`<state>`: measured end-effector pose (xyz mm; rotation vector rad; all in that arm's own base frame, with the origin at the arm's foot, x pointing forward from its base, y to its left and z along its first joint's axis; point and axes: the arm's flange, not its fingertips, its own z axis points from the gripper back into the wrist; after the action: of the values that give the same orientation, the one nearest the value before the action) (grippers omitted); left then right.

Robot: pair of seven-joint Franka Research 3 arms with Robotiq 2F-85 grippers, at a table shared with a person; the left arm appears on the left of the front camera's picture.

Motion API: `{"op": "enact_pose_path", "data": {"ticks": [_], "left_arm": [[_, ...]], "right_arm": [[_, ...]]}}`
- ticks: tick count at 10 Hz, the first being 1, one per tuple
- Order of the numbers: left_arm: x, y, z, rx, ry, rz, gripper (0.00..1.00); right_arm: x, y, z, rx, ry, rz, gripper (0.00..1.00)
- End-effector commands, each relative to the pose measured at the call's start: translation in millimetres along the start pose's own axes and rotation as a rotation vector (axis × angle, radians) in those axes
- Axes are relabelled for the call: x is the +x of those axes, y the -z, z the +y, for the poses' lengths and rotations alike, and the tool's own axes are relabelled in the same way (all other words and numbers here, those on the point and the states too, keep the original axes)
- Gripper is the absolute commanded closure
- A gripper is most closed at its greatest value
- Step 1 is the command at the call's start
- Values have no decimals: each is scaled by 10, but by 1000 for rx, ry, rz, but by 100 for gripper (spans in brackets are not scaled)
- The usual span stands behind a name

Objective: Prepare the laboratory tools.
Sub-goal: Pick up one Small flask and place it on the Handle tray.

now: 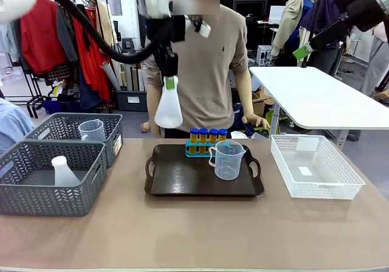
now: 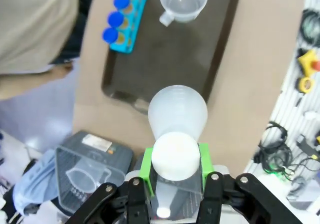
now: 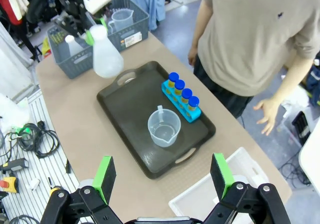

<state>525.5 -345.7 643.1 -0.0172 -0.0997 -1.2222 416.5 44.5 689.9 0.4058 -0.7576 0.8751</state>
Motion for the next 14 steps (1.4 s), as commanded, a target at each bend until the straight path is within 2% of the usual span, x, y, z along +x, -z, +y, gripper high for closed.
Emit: {"op": "enact_pose_path", "data": {"ticks": [1,3,5,7,8,9,11,12,13,14], "left_arm": [[9,232,43,-45,32,-45,100],[61,621,-54,-63,68,-120,100],[53,991,-21,-108,81,-105,100],[49,1085,-22,-142,99,-112,100],[34,870,-70,-110,159,-95,100],[194,1170,40,-125,75,-88,100],[175,1078,2,-121,104,-87,100],[107,1121,75,-44,172,-85,100],[116,1226,134,8,166,-70,100],[70,1264,185,34,167,-110,100]], "right_arm": [[12,-9,-5,14,1,-20,0],[12,-9,-5,14,1,-20,0],[12,-9,-5,14,1,-20,0],[12,-9,-5,14,1,-20,0],[12,-9,-5,14,1,-20,0],[12,-9,-5,14,1,-20,0],[12,-9,-5,14,1,-20,0],[12,-9,-5,14,1,-20,0],[12,-9,-5,14,1,-20,0],[12,-9,-5,14,1,-20,0]]}}
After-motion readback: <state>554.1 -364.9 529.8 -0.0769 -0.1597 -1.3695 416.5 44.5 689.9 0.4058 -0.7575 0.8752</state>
